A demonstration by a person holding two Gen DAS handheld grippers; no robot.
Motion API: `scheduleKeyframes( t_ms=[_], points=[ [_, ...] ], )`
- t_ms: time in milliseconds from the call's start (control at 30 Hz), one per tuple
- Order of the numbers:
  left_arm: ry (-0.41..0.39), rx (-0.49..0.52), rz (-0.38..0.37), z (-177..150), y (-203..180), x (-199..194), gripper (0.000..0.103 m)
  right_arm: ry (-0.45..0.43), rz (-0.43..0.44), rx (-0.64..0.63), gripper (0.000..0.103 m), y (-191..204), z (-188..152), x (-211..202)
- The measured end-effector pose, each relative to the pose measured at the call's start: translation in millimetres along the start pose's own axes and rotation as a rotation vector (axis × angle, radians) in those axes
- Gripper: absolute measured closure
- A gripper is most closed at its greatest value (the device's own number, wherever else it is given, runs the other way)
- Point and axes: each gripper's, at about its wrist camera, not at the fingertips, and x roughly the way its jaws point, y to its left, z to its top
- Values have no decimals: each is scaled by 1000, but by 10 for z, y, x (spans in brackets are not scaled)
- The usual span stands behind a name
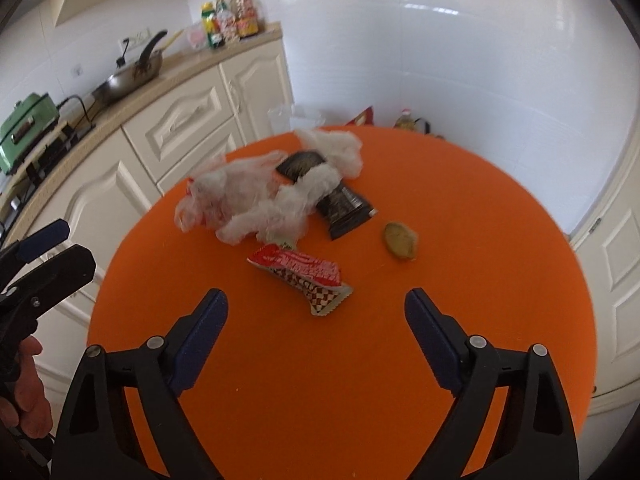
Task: Collect trash
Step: 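Grasp the red snack wrapper with the right gripper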
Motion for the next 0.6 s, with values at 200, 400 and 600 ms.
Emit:
scheduleKeyframes(
  t_ms=[200, 400, 600],
  points=[
    [63, -20, 10, 115, -37, 466, 1, 77, 43, -21, 27, -62, 91, 496],
    [105, -9, 7, 235, -133, 851, 1, 102, 129, -18, 51, -167, 215, 737],
    [129, -7, -9, 351, -208, 1133, 1, 113, 145, -36, 73, -190, 225, 736]
  ],
)
